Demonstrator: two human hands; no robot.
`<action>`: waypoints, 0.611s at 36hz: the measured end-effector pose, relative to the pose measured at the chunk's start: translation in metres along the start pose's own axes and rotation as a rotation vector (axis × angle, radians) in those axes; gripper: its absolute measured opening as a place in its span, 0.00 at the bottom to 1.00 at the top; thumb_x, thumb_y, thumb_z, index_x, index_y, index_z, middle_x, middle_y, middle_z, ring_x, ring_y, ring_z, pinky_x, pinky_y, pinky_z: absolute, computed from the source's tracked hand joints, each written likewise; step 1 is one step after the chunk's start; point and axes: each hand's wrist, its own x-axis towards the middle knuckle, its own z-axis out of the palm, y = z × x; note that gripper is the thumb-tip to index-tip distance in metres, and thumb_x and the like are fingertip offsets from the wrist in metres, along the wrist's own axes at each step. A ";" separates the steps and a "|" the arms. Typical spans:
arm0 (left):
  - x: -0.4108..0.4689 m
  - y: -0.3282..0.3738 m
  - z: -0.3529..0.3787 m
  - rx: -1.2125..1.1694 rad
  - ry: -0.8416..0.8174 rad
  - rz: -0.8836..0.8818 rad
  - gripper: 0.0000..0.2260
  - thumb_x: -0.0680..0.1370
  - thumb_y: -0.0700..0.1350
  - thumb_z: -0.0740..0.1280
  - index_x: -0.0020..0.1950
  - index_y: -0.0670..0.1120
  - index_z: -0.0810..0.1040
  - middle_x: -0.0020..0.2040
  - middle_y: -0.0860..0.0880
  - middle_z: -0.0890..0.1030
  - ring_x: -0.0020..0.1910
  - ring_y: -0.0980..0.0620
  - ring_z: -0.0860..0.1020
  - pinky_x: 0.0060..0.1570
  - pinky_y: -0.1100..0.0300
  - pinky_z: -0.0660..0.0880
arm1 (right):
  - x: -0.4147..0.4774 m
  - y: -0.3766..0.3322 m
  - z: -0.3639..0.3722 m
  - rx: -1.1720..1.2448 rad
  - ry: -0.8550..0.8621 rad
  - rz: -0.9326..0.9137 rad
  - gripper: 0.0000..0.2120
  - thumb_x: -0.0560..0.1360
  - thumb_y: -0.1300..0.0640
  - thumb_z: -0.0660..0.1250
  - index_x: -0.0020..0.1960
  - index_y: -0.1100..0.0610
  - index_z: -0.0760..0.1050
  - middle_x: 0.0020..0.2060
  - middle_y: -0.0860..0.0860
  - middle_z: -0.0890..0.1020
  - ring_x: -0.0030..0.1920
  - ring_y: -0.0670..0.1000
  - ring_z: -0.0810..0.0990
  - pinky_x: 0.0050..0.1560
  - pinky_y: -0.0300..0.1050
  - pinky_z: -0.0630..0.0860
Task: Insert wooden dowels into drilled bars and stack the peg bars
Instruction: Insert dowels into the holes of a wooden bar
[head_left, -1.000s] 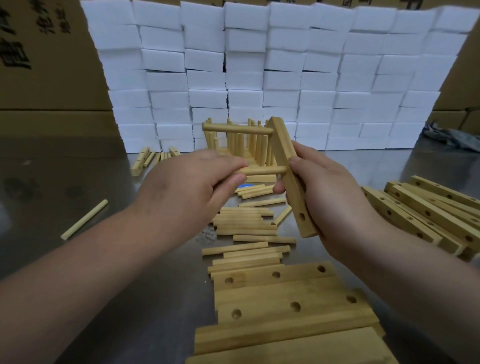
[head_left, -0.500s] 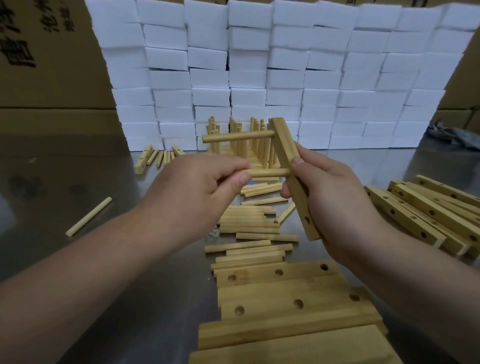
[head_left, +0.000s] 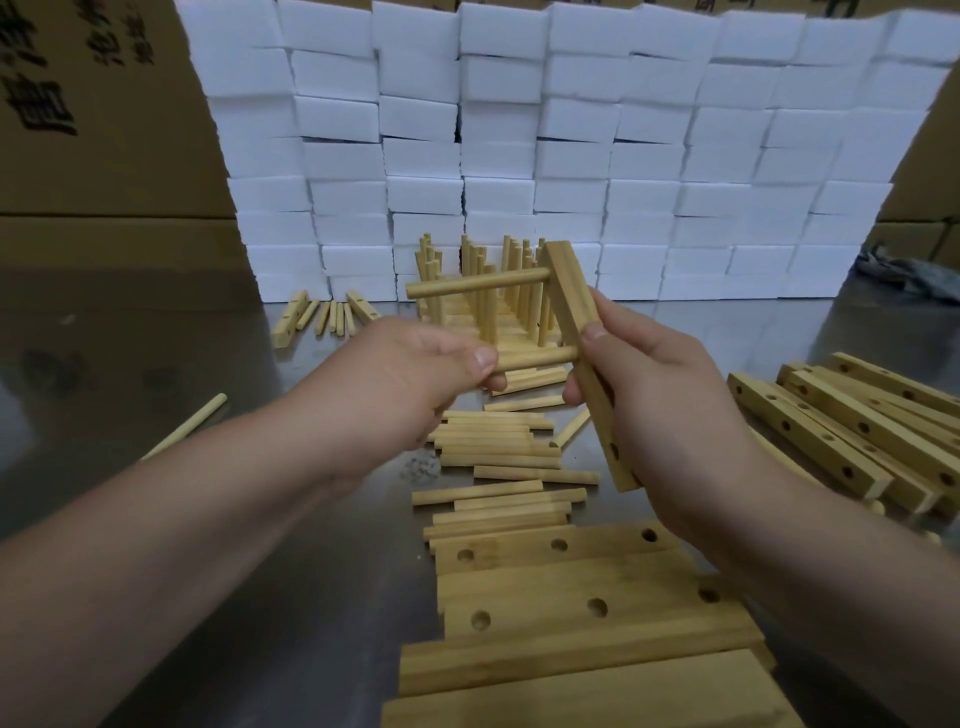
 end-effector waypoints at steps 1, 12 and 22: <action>0.000 0.001 0.000 -0.036 -0.018 -0.027 0.14 0.76 0.46 0.63 0.32 0.49 0.82 0.23 0.59 0.60 0.20 0.59 0.58 0.22 0.67 0.61 | 0.001 0.000 0.000 -0.004 0.000 0.004 0.17 0.80 0.53 0.56 0.67 0.43 0.70 0.24 0.43 0.74 0.26 0.43 0.69 0.19 0.29 0.63; 0.003 -0.004 -0.003 0.589 0.251 0.110 0.15 0.72 0.61 0.56 0.56 0.57 0.67 0.45 0.60 0.72 0.40 0.62 0.72 0.34 0.64 0.65 | 0.022 0.002 -0.009 0.035 0.149 0.184 0.08 0.80 0.52 0.56 0.52 0.48 0.73 0.27 0.45 0.78 0.29 0.44 0.72 0.23 0.35 0.65; 0.004 -0.026 0.008 1.075 -0.254 -0.003 0.08 0.75 0.57 0.62 0.47 0.56 0.79 0.42 0.57 0.79 0.40 0.61 0.75 0.35 0.65 0.71 | 0.024 0.004 -0.007 0.149 0.149 0.365 0.13 0.76 0.59 0.55 0.37 0.56 0.74 0.25 0.48 0.78 0.28 0.50 0.70 0.23 0.40 0.66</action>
